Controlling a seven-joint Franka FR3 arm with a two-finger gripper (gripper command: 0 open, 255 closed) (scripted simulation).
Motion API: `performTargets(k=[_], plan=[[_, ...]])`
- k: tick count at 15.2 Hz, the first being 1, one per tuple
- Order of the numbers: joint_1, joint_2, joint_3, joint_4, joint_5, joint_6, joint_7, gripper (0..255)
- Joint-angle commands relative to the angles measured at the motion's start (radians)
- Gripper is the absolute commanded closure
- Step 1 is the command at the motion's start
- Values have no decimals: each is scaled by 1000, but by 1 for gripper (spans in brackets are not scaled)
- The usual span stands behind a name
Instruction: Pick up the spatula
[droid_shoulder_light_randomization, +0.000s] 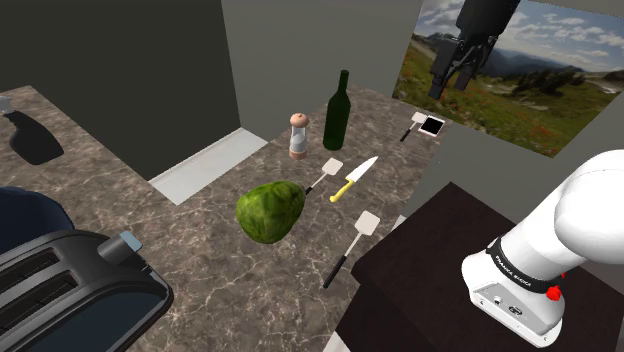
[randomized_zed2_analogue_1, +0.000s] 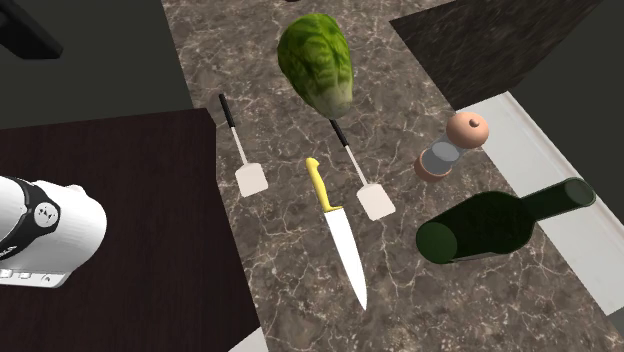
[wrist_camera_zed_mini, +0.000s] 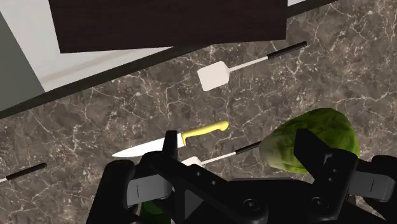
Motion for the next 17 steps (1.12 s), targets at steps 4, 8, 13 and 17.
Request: performTargets(k=[4, 8, 13, 17], plan=[[-14, 51, 53, -48, 37, 101, 112, 0], [-33, 146, 122, -89, 80, 241, 258, 0], [-63, 307, 205, -102, 113, 420, 440, 0], [-92, 461, 262, -83, 113, 559, 592, 0]])
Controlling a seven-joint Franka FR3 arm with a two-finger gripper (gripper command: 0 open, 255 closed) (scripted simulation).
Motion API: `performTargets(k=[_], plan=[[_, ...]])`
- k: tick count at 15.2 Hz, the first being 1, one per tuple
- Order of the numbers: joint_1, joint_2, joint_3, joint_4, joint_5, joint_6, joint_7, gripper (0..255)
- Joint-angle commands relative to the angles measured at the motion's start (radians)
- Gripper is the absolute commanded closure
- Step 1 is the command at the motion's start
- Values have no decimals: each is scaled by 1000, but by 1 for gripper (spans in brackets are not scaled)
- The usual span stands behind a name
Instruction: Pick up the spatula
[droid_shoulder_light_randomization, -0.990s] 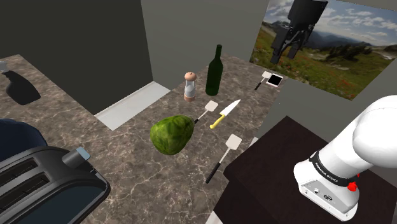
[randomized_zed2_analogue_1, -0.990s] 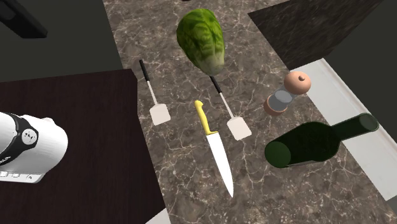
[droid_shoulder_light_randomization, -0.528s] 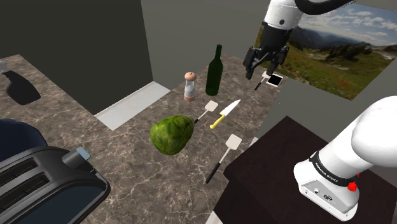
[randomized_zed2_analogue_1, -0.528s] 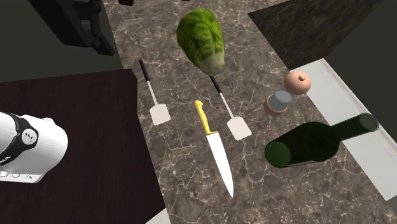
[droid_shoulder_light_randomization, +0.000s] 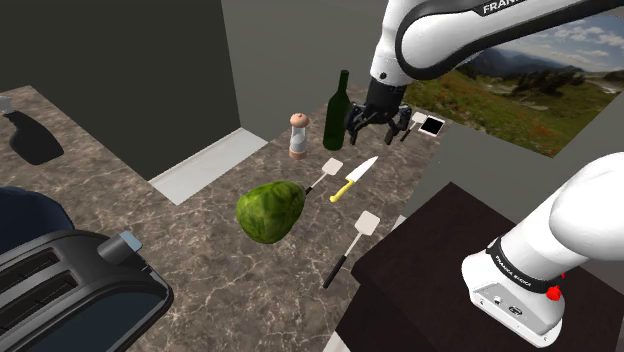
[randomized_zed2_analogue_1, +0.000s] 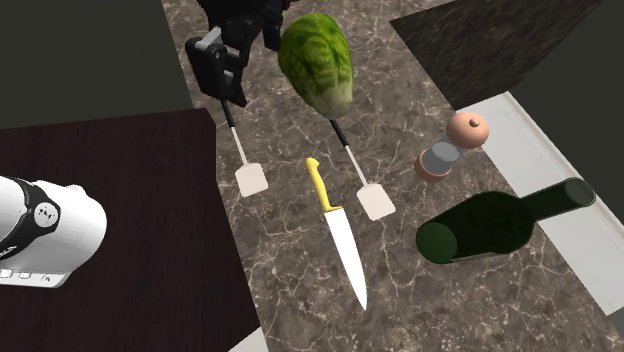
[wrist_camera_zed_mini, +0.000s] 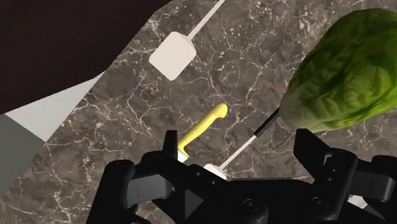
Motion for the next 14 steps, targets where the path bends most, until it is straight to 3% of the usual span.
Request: performTargets(k=[1, 8, 14], plan=[[-18, 82, 25, 14, -8, 72, 79, 0], [-59, 387, 71, 111, -111, 275, 381, 0], [-30, 645, 16, 241, -230, 393, 639, 0]])
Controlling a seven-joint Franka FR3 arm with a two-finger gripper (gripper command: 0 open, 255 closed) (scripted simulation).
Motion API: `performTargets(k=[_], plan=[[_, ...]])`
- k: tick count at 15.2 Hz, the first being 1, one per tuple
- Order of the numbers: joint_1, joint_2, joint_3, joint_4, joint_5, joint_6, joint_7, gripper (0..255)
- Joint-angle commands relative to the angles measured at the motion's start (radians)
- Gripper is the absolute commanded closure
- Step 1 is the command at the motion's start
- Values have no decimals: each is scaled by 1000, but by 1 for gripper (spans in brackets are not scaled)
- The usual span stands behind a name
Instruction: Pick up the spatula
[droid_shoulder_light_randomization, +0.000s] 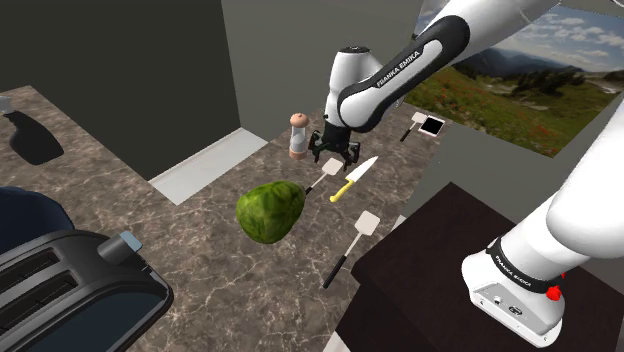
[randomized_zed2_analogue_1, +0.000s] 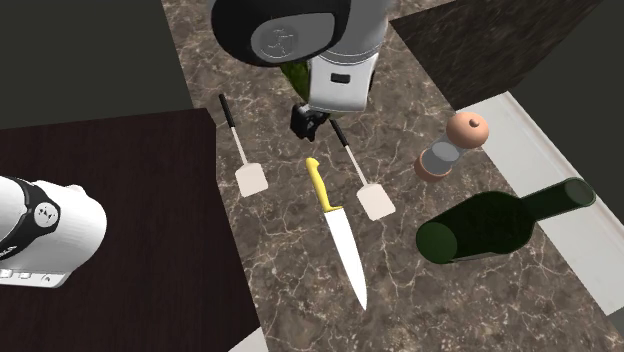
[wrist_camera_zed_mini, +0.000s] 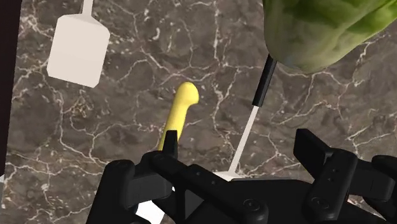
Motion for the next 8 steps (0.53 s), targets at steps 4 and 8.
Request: performTargets(k=[4, 8], plan=[[51, 199, -73, 133, -57, 65, 185, 0], [84, 334, -127, 238, -60, 97, 280, 0]])
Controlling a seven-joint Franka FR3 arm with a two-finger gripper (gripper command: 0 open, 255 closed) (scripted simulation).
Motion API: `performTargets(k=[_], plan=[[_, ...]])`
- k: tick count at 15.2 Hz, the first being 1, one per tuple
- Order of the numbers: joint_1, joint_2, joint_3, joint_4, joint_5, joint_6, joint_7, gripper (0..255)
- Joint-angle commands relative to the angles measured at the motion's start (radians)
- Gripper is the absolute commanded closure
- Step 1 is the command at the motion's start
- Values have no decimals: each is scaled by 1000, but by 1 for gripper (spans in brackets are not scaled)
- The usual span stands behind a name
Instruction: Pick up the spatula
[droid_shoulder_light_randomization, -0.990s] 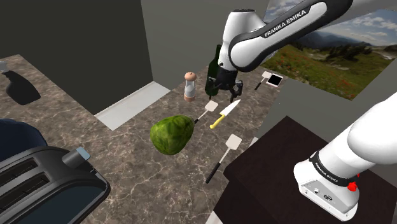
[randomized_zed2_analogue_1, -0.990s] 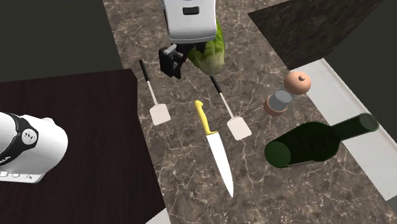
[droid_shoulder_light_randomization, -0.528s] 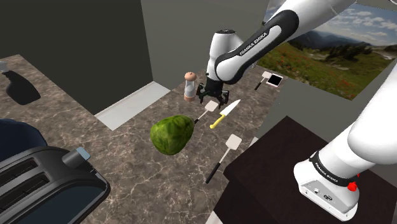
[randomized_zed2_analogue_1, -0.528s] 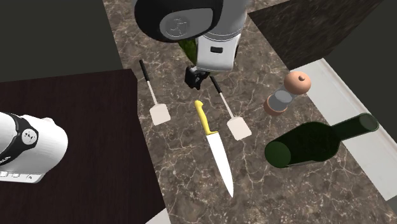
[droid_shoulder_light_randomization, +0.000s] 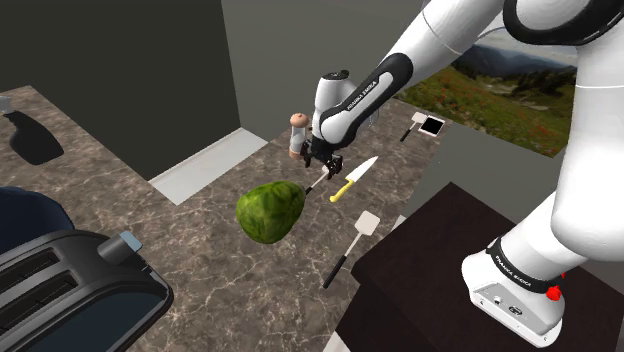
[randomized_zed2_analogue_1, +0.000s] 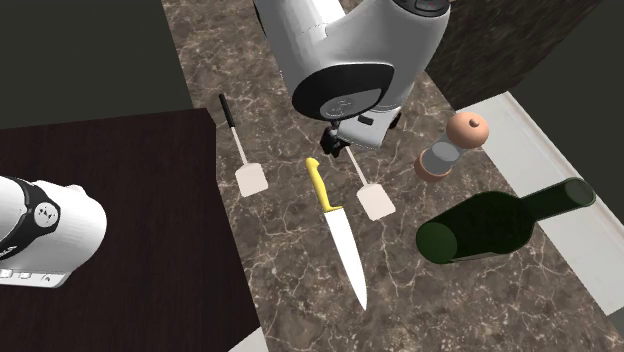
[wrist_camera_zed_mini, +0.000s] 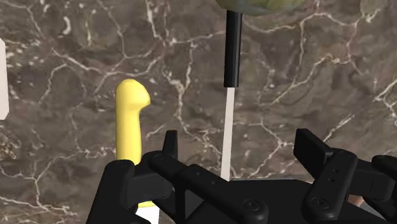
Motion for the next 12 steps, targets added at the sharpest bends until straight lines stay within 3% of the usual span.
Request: performTargets(k=[1, 9, 10, 12], plan=[[8, 41, -14, 26, -2, 16, 22, 0], [22, 125, -32, 53, -16, 73, 28, 0], [22, 124, -32, 52, -16, 73, 28, 255], [21, 125, -32, 52, -16, 74, 27, 255]])
